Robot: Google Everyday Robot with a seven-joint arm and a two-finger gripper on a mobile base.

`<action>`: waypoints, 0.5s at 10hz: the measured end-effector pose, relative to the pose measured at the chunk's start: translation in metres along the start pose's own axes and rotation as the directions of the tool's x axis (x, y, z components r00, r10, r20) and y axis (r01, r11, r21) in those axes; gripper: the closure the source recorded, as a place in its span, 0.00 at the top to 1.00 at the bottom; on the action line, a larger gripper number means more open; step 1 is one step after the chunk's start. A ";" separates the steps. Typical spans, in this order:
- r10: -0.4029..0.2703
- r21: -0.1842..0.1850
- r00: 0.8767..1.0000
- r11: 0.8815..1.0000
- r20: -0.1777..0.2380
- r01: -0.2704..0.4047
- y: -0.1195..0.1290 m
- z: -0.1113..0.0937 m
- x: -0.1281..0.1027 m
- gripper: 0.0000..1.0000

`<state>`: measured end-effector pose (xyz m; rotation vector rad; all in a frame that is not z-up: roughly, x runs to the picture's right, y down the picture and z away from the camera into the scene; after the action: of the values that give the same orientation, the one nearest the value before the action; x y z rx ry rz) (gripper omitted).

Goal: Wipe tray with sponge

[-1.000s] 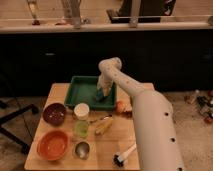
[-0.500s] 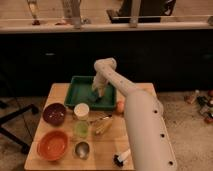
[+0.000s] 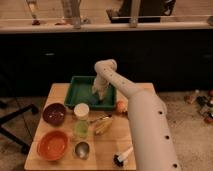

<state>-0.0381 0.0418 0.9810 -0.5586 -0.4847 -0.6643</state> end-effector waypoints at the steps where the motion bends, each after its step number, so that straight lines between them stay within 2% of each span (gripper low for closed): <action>1: 0.012 -0.008 1.000 1.000 -0.008 -0.012 0.004 -0.001 0.004 0.00; 5: 0.049 -0.007 0.997 0.999 -0.059 -0.049 0.011 -0.013 0.023 0.00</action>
<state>-0.0115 0.0303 0.9811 -0.5557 -0.4121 -0.6344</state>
